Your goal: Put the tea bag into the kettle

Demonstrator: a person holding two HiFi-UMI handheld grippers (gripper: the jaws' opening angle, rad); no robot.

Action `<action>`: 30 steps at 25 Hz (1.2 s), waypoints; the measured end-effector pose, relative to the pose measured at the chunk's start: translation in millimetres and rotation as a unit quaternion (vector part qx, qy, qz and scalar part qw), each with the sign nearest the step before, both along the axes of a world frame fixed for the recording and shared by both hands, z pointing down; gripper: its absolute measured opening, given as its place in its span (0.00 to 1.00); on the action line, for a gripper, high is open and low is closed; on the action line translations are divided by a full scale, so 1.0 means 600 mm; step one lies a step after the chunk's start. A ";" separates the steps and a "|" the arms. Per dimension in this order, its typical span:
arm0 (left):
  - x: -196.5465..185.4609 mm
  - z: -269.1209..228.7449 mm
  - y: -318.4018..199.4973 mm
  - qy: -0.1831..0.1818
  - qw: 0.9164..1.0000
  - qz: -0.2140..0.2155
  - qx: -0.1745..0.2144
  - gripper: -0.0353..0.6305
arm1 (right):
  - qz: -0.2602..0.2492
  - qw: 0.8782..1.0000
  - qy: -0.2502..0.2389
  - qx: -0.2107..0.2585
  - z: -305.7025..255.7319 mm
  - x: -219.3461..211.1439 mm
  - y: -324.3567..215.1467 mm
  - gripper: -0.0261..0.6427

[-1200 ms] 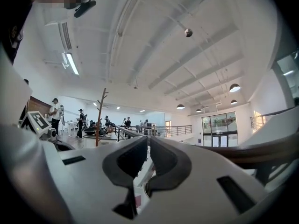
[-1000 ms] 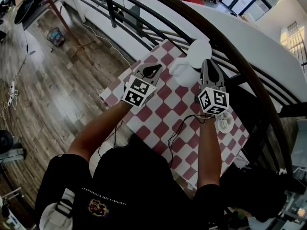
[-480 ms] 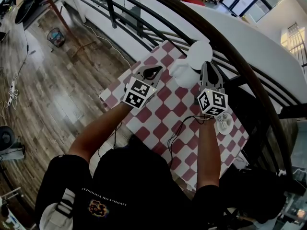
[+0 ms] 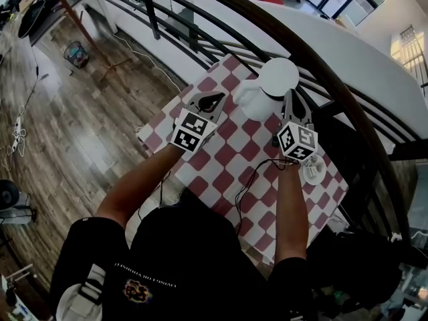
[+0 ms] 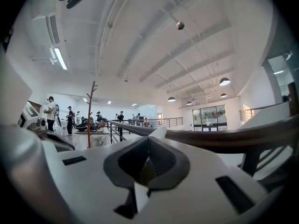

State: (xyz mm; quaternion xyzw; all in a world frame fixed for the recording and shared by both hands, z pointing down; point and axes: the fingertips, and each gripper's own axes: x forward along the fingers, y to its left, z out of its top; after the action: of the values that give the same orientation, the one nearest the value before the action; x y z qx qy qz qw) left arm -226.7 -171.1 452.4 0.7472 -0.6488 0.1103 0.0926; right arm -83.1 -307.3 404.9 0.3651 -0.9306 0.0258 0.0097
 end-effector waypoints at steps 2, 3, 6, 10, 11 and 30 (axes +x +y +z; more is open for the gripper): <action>0.005 0.004 -0.002 0.000 1.000 0.001 0.000 0.05 | 0.006 1.000 0.006 0.003 0.004 0.004 -0.002 0.06; 0.007 0.007 -0.003 0.000 1.000 0.001 0.001 0.05 | 0.011 1.000 0.009 0.004 0.008 0.007 -0.004 0.06; 0.010 0.009 -0.002 0.003 1.000 0.001 0.000 0.05 | 0.027 0.999 0.022 -0.017 0.032 0.016 -0.015 0.06; 0.008 0.013 -0.003 0.006 1.000 -0.002 -0.002 0.05 | 0.039 0.997 0.017 -0.070 0.077 0.031 -0.032 0.06; 0.009 0.014 -0.003 0.007 1.000 -0.001 -0.003 0.05 | 0.038 0.996 0.015 -0.074 0.081 0.032 -0.035 0.06; 0.013 0.026 -0.010 0.010 1.000 -0.002 -0.009 0.05 | 0.038 0.994 0.053 -0.093 0.128 0.031 -0.040 0.06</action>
State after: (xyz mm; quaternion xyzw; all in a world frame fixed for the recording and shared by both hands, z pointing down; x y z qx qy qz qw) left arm -219.1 -177.0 467.8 0.7464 -0.6480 0.1085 0.1063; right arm -64.3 -331.0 481.4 0.3985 -0.9078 0.0929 0.0923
